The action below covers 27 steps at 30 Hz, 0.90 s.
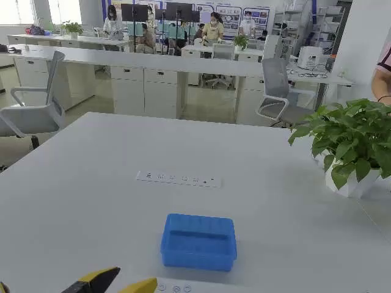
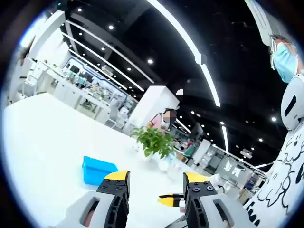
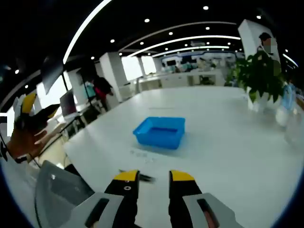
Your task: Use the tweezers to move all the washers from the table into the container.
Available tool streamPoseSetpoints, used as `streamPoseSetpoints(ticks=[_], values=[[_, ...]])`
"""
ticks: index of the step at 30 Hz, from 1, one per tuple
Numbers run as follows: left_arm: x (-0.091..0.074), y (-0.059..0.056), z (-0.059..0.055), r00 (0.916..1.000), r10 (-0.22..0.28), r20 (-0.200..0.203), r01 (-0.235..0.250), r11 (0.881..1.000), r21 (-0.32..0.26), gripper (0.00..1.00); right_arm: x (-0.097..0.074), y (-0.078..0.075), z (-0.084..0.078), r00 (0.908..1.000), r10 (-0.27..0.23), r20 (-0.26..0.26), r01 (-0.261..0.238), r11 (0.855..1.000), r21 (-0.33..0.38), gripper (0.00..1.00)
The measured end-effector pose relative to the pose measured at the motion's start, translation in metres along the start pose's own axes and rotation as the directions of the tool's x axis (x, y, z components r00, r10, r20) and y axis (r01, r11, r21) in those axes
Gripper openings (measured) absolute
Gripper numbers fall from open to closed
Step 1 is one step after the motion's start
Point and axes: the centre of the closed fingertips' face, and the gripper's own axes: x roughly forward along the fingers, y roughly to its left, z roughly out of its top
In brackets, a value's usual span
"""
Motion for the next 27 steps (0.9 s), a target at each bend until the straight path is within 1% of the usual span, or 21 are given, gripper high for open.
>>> streamPoseSetpoints(ticks=[2, 3, 5, 6, 7, 8, 11, 14, 15, 16, 17, 18, 20, 21, 22, 23, 24, 25, 26, 27], values=[[0.001, -0.011, 0.002, 0.9990, -0.043, -0.014, 0.043, 0.999, 0.025, 0.35, 0.000, 0.000, 0.000, 1.0000, 0.001, 0.002, -0.001, 1.000, 0.006, 0.25], [0.001, -0.015, 0.003, 0.9983, -0.055, -0.016, 0.056, 0.998, 0.042, 0.34, -0.001, 0.000, 0.001, 1.0000, 0.002, 0.004, -0.002, 1.000, 0.010, 0.25], [0.002, -0.019, 0.006, 0.9984, -0.052, -0.024, 0.054, 0.994, 0.099, 0.35, -0.001, -0.001, 0.000, 1.0000, 0.001, 0.004, -0.001, 1.000, 0.014, 0.25], [0.003, -0.021, 0.006, 0.9983, -0.050, -0.031, 0.054, 0.988, 0.143, 0.38, -0.001, -0.001, 0.000, 1.0000, 0.002, 0.004, -0.002, 1.000, 0.016, 0.25], [0.003, -0.023, 0.006, 0.9979, -0.052, -0.038, 0.057, 0.984, 0.167, 0.39, -0.001, 0.000, 0.000, 1.0000, 0.002, 0.004, -0.002, 1.000, 0.017, 0.25], [0.004, -0.024, 0.003, 0.9971, -0.052, -0.055, 0.062, 0.978, 0.199, 0.38, -0.001, -0.001, 0.000, 1.0000, 0.000, 0.005, 0.000, 1.000, 0.016, 0.25], [0.007, -0.025, -0.002, 0.9954, -0.047, -0.083, 0.065, 0.971, 0.230, 0.37, -0.001, -0.001, -0.001, 1.0000, -0.004, 0.001, 0.004, 1.000, 0.006, 0.25], [0.008, -0.023, -0.003, 0.9954, -0.048, -0.083, 0.066, 0.969, 0.237, 0.41, -0.002, 0.000, -0.001, 1.0000, -0.008, 0.000, 0.008, 1.000, -0.005, 0.25], [0.009, -0.021, -0.002, 0.9963, -0.041, -0.075, 0.058, 0.969, 0.239, 0.46, -0.002, 0.000, 0.000, 1.0000, -0.009, 0.003, 0.009, 1.000, -0.008, 0.25], [0.009, -0.013, 0.002, 0.9989, -0.005, -0.046, 0.017, 0.968, 0.250, 0.52, -0.003, -0.001, 0.002, 0.9998, -0.014, 0.013, 0.014, 1.000, -0.012, 0.25], [0.008, -0.009, 0.004, 0.9995, 0.014, -0.028, -0.006, 0.967, 0.254, 0.58, -0.004, -0.002, 0.005, 0.9995, -0.022, 0.024, 0.022, 1.000, -0.016, 0.25], [0.007, -0.005, 0.004, 0.9994, 0.029, -0.017, -0.024, 0.967, 0.253, 0.65, -0.006, -0.005, 0.009, 0.9981, -0.043, 0.044, 0.044, 0.999, -0.029, 0.27], [0.004, 0.009, 0.003, 0.9959, 0.091, -0.002, -0.087, 0.962, 0.259, 0.73, -0.007, -0.008, 0.010, 0.9966, -0.064, 0.052, 0.066, 0.997, -0.028, 0.31], [0.002, 0.018, 0.002, 0.9911, 0.133, 0.001, -0.128, 0.953, 0.274, 0.78, -0.007, -0.010, 0.010, 0.9958, -0.073, 0.054, 0.075, 0.997, -0.029, 0.36], [0.001, 0.023, 0.001, 0.9881, 0.154, -0.001, -0.147, 0.946, 0.290, 0.83, -0.008, -0.011, 0.013, 0.9940, -0.085, 0.070, 0.088, 0.995, -0.037, 0.40], [0.000, 0.030, -0.003, 0.9827, 0.184, -0.018, -0.169, 0.934, 0.316, 0.88, -0.009, -0.012, 0.017, 0.9908, -0.102, 0.088, 0.107, 0.993, -0.051, 0.47], [-0.001, 0.033, -0.005, 0.9798, 0.199, -0.023, -0.180, 0.924, 0.336, 0.93, -0.010, -0.014, 0.018, 0.9880, -0.123, 0.094, 0.129, 0.990, -0.059, 0.53], [0.000, 0.035, -0.006, 0.9793, 0.201, -0.025, -0.180, 0.921, 0.346, 0.95, -0.010, -0.016, 0.021, 0.9842, -0.143, 0.104, 0.151, 0.986, -0.067, 0.60], [0.001, 0.037, -0.008, 0.9784, 0.205, -0.028, -0.183, 0.921, 0.345, 0.95, -0.010, -0.017, 0.021, 0.9828, -0.150, 0.107, 0.158, 0.985, -0.067, 0.67], [0.001, 0.039, -0.009, 0.9769, 0.212, -0.030, -0.189, 0.921, 0.340, 0.96, -0.011, -0.018, 0.021, 0.9821, -0.157, 0.105, 0.164, 0.984, -0.066, 0.70]])
